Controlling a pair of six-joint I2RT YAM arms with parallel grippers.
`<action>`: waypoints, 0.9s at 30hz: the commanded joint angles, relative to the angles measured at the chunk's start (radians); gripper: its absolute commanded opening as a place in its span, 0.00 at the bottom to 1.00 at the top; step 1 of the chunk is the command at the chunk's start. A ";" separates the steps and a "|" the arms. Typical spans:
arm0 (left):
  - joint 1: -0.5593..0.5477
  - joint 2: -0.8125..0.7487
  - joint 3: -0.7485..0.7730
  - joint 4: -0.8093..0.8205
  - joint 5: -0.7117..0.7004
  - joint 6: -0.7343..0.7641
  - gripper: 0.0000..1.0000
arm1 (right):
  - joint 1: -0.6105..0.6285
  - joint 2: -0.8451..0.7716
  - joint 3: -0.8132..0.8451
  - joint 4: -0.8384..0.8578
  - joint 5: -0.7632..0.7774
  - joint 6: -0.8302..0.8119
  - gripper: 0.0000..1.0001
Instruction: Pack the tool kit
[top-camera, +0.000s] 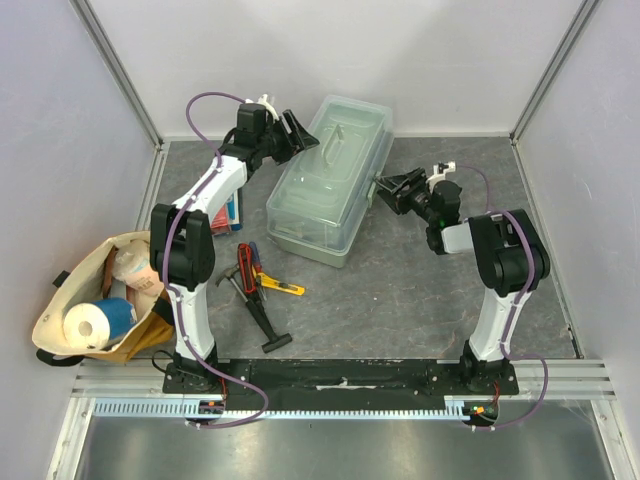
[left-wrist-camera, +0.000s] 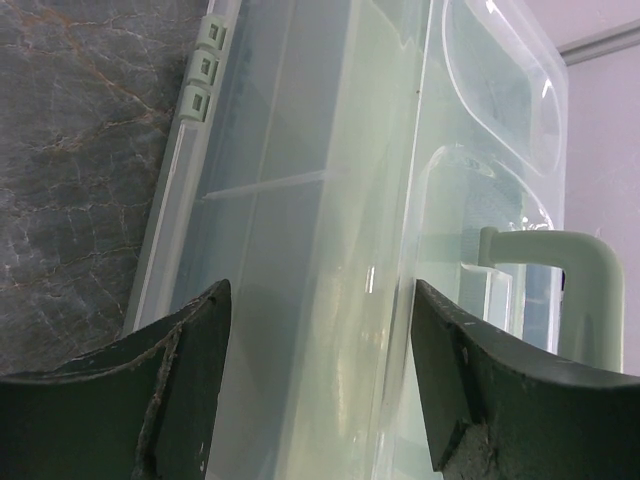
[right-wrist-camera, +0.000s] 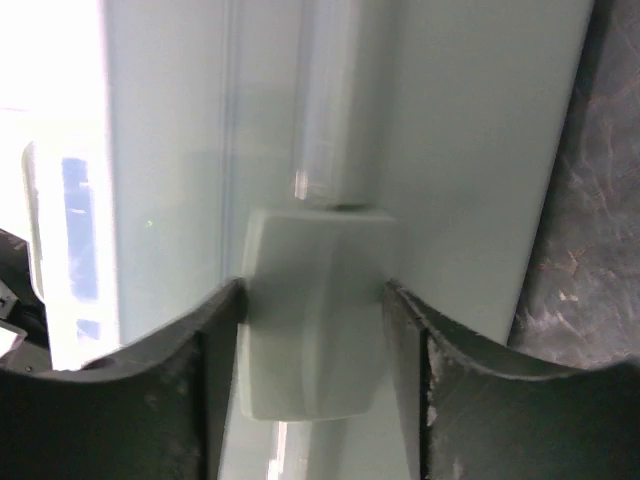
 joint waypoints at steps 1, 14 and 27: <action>-0.129 0.082 -0.061 -0.291 0.042 0.030 0.70 | 0.106 -0.061 0.080 -0.044 -0.091 -0.171 0.17; -0.126 0.075 -0.064 -0.300 0.034 0.030 0.71 | 0.101 -0.061 0.045 -0.240 -0.010 -0.263 0.80; -0.121 0.083 -0.063 -0.280 0.079 -0.010 0.71 | 0.095 0.122 -0.053 0.500 -0.124 0.164 0.98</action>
